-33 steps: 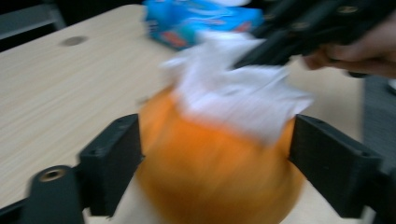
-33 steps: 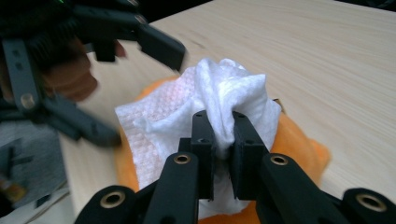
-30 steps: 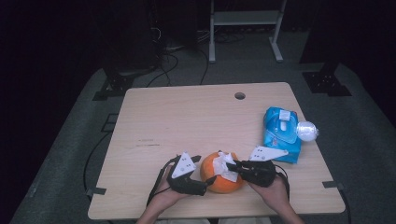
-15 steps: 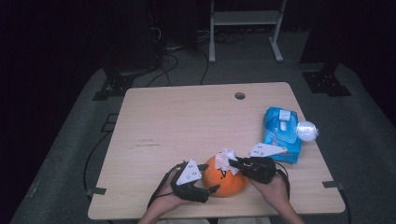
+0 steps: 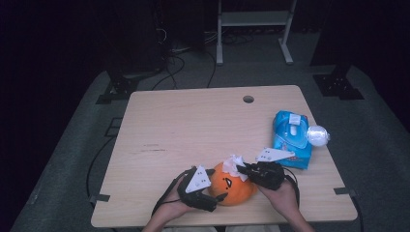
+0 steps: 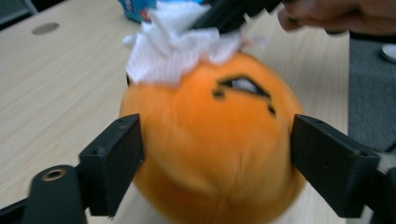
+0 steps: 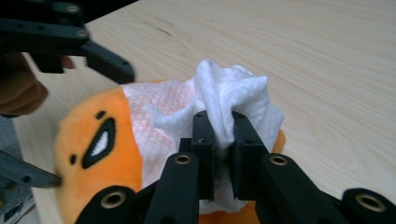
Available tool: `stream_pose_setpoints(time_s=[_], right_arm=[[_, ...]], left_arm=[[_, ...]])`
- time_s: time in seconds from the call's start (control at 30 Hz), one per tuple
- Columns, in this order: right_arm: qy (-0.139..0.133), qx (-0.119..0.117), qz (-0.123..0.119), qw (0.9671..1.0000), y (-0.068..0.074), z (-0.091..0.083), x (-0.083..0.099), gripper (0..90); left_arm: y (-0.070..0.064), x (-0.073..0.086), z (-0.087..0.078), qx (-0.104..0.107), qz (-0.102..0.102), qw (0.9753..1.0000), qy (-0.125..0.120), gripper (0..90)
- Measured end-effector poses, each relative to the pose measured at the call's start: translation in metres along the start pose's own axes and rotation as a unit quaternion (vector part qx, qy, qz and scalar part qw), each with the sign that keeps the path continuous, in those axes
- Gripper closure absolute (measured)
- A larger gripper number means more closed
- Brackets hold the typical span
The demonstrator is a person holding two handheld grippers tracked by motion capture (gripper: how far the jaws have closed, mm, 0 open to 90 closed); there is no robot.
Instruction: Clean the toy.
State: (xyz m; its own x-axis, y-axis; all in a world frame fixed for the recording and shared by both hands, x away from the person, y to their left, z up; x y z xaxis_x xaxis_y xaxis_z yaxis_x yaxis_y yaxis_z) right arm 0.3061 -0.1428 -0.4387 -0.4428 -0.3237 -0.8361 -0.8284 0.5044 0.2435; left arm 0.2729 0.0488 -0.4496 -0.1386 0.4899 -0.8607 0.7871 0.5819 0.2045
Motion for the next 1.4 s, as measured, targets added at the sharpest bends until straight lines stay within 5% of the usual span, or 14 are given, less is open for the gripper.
stream_pose_setpoints(time_s=[0.17,0.4,0.53,0.67,0.87,1.07,1.2,1.4], right_arm=[[-0.008,-0.036,-0.021,0.9991,0.016,0.006,-0.008,81.0],[-0.017,-0.016,0.043,0.9988,-0.017,-0.001,0.006,81.0],[-0.016,-0.014,0.025,0.9995,-0.005,-0.003,0.004,80.9],[-0.022,-0.060,-0.016,0.9978,0.018,-0.001,-0.001,80.3],[-0.010,-0.033,0.003,0.9994,0.000,-0.010,0.009,80.3],[-0.017,-0.041,-0.012,0.9989,0.012,-0.008,0.007,80.3],[-0.026,-0.055,-0.022,0.9979,0.018,-0.005,0.003,80.3],[-0.008,-0.034,-0.007,0.9993,0.004,-0.013,0.013,80.4]], left_arm=[[-0.009,0.003,0.001,0.001,0.060,0.9981,0.014,25.6],[0.000,0.011,0.000,0.015,0.044,0.9988,0.013,28.0],[0.003,0.013,-0.001,0.009,0.050,0.9985,0.023,27.9],[0.012,0.018,-0.003,0.006,0.029,0.9992,0.028,28.0],[0.013,0.018,-0.003,0.010,0.018,0.9994,0.028,28.2],[0.012,0.007,-0.010,0.039,-0.010,0.9992,-0.002,19.3],[0.012,0.009,-0.008,0.030,0.003,0.9995,0.005,22.0],[0.019,0.014,-0.005,0.014,-0.017,0.9995,0.022,26.9]])
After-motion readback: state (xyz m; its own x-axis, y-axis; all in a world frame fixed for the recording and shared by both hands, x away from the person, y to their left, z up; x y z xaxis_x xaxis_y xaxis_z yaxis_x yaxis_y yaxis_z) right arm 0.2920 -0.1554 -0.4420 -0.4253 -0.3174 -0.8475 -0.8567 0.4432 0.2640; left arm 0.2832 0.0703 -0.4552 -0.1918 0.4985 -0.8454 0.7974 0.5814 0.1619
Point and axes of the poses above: each handheld gripper's, and its own axes: z roughly forward along the jaws, x roughly out of its underside, y roughly to its left, the point moved 4 cm from there along z, roughly forward along the jaws, and after that the axes turned 12 degrees about -x, right-handed, at the moved point
